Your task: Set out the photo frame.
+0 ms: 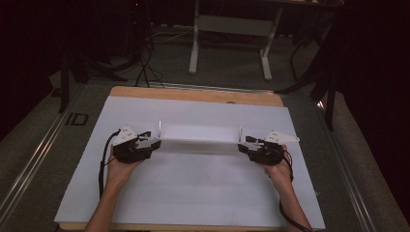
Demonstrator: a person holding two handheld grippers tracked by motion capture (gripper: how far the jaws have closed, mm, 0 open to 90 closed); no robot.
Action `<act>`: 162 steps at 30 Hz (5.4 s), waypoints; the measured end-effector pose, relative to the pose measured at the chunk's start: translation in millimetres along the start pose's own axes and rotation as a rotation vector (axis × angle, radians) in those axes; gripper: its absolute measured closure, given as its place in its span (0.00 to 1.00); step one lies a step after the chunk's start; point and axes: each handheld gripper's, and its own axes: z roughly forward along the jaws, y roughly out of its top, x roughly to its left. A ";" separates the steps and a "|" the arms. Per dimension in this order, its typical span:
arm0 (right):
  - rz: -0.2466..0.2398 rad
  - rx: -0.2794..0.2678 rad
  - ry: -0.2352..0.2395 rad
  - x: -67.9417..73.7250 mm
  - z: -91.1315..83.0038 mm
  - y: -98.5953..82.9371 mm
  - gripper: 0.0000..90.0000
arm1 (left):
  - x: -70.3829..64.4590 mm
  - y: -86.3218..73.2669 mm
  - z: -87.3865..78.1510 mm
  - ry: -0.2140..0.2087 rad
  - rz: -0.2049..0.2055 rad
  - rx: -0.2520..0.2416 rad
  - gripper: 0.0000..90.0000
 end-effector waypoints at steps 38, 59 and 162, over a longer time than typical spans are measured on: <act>-0.025 -0.019 -0.108 -5.7 11.0 15.6 0.59 | 0.9 15.4 26.4 0.086 -0.014 -0.047 0.44; -0.061 0.001 -0.182 -16.9 27.9 32.0 0.62 | 8.0 35.7 48.2 0.188 0.011 0.005 0.43; 0.071 0.017 -0.127 18.0 -2.2 19.8 0.60 | -24.1 23.2 5.8 0.157 -0.092 0.040 0.46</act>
